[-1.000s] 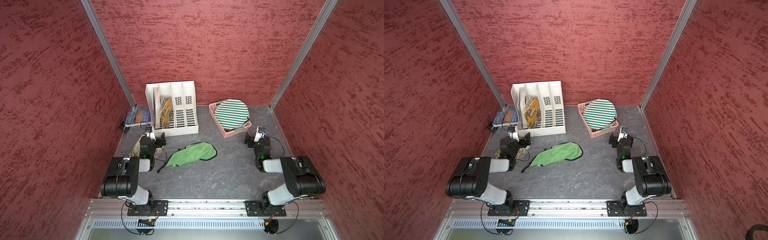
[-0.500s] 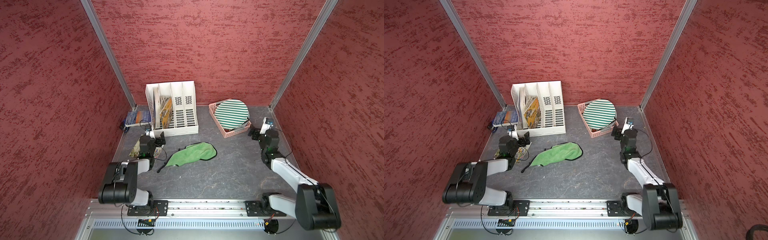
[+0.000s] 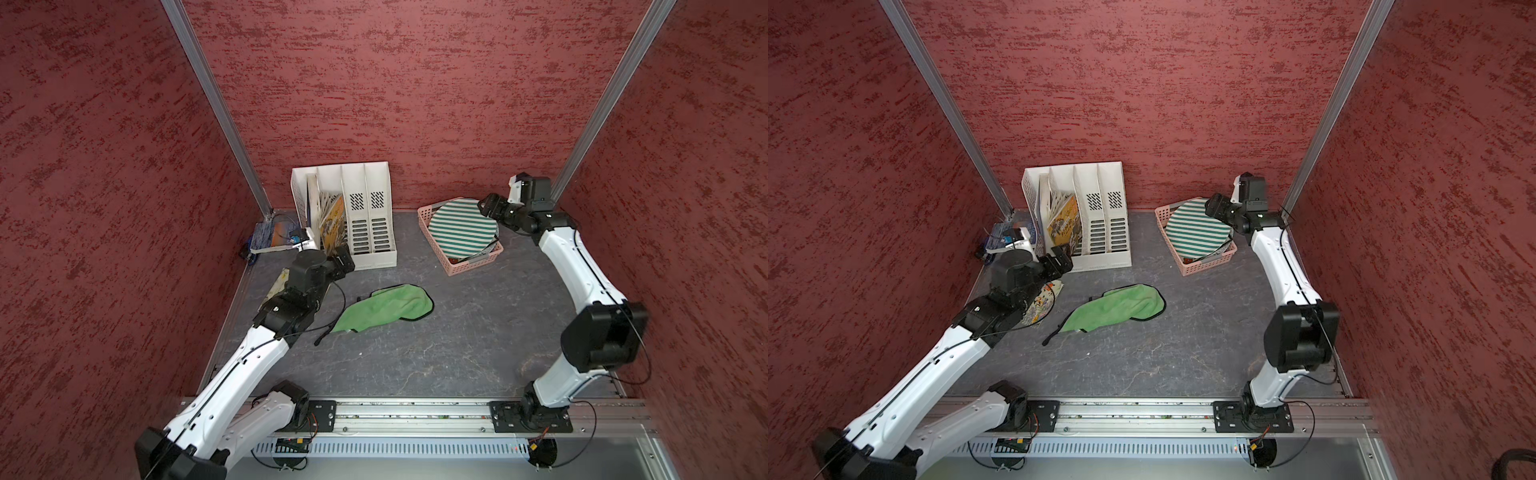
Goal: Wipe the wet plate dry
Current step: Pick up the plate from the bin.
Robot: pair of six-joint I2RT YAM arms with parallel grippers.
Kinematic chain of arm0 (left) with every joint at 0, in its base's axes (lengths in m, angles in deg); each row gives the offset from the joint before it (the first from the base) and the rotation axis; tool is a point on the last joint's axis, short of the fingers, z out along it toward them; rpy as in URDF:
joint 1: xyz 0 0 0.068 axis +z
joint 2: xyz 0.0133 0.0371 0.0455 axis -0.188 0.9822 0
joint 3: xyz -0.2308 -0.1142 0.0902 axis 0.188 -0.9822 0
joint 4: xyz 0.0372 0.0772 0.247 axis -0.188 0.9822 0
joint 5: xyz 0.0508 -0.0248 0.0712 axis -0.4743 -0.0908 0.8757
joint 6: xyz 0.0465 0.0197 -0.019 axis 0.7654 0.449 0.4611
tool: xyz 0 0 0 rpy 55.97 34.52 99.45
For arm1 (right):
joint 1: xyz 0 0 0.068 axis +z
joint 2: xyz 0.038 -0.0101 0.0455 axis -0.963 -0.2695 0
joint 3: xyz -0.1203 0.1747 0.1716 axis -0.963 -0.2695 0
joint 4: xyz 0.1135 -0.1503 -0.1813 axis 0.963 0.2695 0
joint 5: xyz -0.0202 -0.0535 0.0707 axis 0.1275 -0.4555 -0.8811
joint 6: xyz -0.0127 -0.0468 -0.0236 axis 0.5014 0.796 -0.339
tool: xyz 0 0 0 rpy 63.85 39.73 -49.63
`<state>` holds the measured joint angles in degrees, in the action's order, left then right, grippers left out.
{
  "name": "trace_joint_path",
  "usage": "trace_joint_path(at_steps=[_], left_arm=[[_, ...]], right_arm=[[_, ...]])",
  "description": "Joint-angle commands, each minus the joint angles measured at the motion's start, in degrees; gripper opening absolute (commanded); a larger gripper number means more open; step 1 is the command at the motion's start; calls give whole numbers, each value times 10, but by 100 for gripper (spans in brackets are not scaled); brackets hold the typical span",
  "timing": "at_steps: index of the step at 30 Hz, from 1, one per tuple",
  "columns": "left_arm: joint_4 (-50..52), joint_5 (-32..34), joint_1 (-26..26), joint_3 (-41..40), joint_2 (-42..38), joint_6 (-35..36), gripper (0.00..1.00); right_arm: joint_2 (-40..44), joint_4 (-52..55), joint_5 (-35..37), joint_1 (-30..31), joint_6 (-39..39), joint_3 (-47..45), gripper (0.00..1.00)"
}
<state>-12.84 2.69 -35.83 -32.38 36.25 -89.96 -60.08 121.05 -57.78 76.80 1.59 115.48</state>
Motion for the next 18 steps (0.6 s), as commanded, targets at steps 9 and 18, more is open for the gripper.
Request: trace_joint_path(at_steps=[9,18], left_arm=[[85,-138,51,76,136,22,100],[65,-174,80,93,175,33,100]], right_arm=[[-313,138,8,-16,12,362,87],[-327,109,59,-17,72,380,98]])
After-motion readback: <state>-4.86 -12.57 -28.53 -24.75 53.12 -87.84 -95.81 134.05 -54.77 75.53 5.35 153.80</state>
